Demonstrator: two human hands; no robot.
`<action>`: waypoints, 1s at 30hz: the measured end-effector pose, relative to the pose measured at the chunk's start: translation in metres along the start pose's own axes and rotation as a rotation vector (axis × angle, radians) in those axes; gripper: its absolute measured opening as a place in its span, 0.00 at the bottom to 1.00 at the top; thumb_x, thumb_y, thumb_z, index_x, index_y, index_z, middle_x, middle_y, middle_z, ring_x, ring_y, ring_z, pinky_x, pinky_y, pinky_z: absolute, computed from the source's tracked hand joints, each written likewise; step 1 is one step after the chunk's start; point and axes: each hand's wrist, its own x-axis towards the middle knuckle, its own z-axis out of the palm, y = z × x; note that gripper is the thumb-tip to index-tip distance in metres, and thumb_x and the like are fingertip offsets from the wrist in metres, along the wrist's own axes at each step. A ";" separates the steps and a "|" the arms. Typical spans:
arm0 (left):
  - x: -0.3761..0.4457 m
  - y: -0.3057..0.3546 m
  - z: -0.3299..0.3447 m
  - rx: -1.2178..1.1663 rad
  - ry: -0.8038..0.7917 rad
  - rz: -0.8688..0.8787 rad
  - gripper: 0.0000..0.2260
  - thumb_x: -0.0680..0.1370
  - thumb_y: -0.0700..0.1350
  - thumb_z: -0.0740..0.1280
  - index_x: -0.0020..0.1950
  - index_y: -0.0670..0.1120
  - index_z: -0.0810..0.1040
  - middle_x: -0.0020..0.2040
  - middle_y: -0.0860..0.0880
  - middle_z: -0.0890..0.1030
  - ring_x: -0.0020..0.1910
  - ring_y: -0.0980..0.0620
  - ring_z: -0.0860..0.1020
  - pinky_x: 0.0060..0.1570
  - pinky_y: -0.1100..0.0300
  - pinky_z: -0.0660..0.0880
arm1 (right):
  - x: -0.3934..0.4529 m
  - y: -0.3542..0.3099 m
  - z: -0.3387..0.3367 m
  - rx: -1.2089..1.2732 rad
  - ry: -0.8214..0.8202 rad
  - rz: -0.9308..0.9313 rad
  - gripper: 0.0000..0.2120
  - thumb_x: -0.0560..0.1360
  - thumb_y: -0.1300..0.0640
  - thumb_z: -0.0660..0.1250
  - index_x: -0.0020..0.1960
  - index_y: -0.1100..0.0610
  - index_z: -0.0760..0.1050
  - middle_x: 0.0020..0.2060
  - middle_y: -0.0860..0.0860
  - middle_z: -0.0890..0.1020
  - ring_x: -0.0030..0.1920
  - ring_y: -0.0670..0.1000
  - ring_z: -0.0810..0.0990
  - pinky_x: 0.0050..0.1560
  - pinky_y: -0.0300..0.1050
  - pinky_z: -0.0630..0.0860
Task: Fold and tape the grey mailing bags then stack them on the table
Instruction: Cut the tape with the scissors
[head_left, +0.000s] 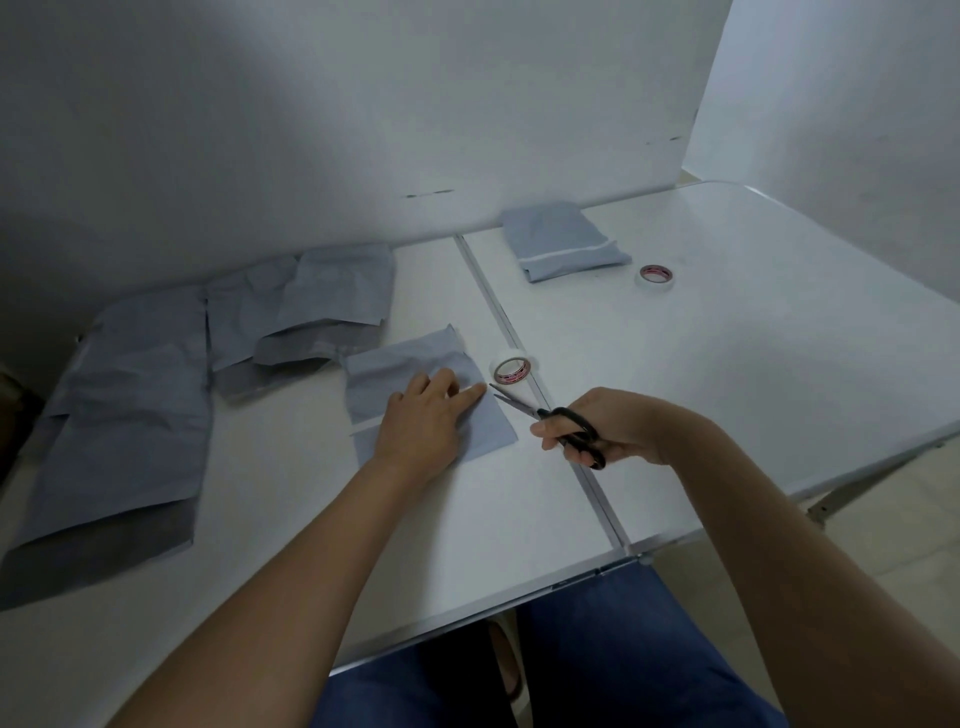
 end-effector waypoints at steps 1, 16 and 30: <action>0.000 -0.001 0.001 -0.008 0.002 0.001 0.27 0.77 0.42 0.58 0.76 0.57 0.61 0.63 0.51 0.68 0.59 0.47 0.66 0.45 0.55 0.64 | 0.001 -0.001 0.002 0.013 0.015 -0.002 0.22 0.72 0.46 0.72 0.53 0.65 0.80 0.29 0.52 0.78 0.28 0.47 0.74 0.40 0.42 0.67; -0.003 -0.001 0.006 -0.038 0.037 0.008 0.27 0.77 0.43 0.59 0.75 0.57 0.62 0.62 0.51 0.68 0.57 0.47 0.66 0.46 0.55 0.64 | 0.018 -0.003 0.015 0.057 0.132 -0.040 0.18 0.70 0.49 0.76 0.49 0.63 0.82 0.29 0.52 0.80 0.26 0.47 0.75 0.33 0.37 0.73; -0.003 0.000 0.004 -0.054 0.019 -0.009 0.27 0.78 0.43 0.58 0.76 0.58 0.61 0.62 0.51 0.67 0.59 0.47 0.65 0.50 0.54 0.67 | 0.020 0.004 0.016 -0.023 0.168 -0.122 0.15 0.70 0.49 0.75 0.44 0.62 0.82 0.25 0.51 0.79 0.25 0.47 0.74 0.30 0.36 0.71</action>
